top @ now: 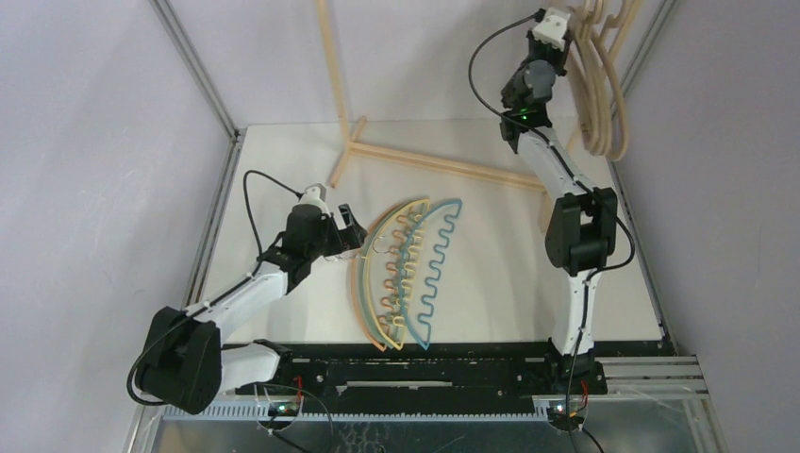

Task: Organize the hangers

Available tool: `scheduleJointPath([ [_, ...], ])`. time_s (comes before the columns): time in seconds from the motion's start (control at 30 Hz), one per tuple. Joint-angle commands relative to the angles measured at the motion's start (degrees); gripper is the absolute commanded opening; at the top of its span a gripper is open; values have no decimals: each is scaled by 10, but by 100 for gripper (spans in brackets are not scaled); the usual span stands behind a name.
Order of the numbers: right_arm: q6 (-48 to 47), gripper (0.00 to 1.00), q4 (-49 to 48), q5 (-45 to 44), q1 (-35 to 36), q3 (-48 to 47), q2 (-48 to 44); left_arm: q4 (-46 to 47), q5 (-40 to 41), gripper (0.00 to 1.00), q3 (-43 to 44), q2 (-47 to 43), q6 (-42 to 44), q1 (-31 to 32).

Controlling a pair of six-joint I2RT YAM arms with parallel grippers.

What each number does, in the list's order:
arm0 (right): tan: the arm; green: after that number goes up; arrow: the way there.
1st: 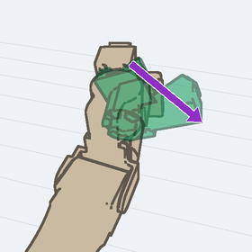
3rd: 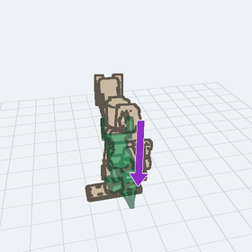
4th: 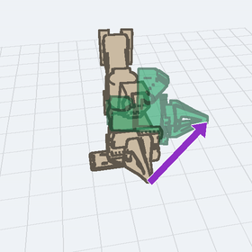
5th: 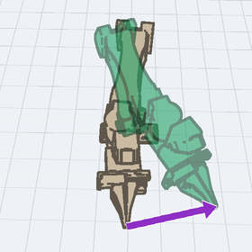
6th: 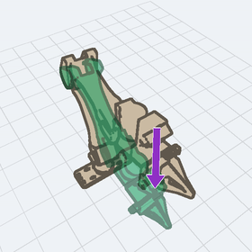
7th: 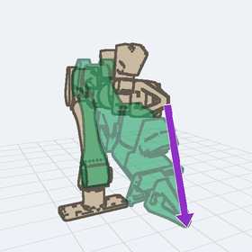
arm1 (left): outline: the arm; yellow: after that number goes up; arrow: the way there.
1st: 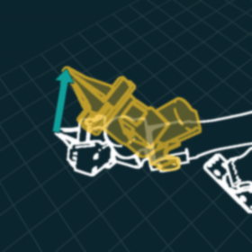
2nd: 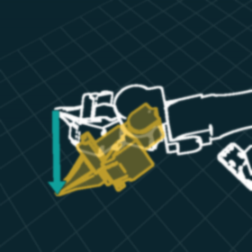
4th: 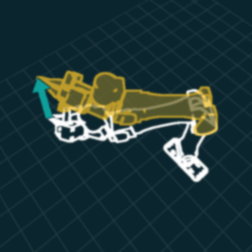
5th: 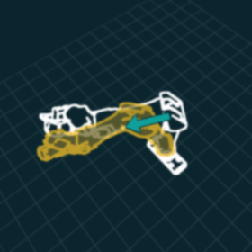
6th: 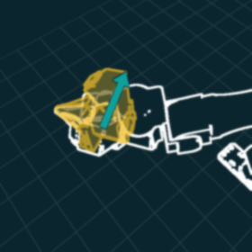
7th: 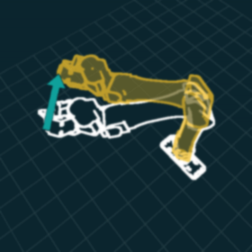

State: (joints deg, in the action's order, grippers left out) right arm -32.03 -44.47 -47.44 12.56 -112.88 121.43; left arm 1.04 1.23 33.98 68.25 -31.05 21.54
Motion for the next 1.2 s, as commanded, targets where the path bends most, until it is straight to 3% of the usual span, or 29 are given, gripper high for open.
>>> scheduleJointPath([
  [0.0, 2, 16, -39, -29, -25, 17, -79, 24, -9, 100, 29, 7, 2, 3],
  [0.3, 85, 15, 19, -6, -52, 124, -157, 30, -15, 99, 26, 14, -3, 3],
  [0.63, 103, 21, 125, 59, 5, 207, -223, 30, -12, 99, 29, 12, -2, 3],
  [0.9, 75, 61, 250, 158, 71, 226, -270, 24, -5, 100, 28, 9, -3, 3],
  [1.17, 191, 82, 513, 333, 76, 146, -242, 19, 1, 100, 29, -1, -6, 3],
])
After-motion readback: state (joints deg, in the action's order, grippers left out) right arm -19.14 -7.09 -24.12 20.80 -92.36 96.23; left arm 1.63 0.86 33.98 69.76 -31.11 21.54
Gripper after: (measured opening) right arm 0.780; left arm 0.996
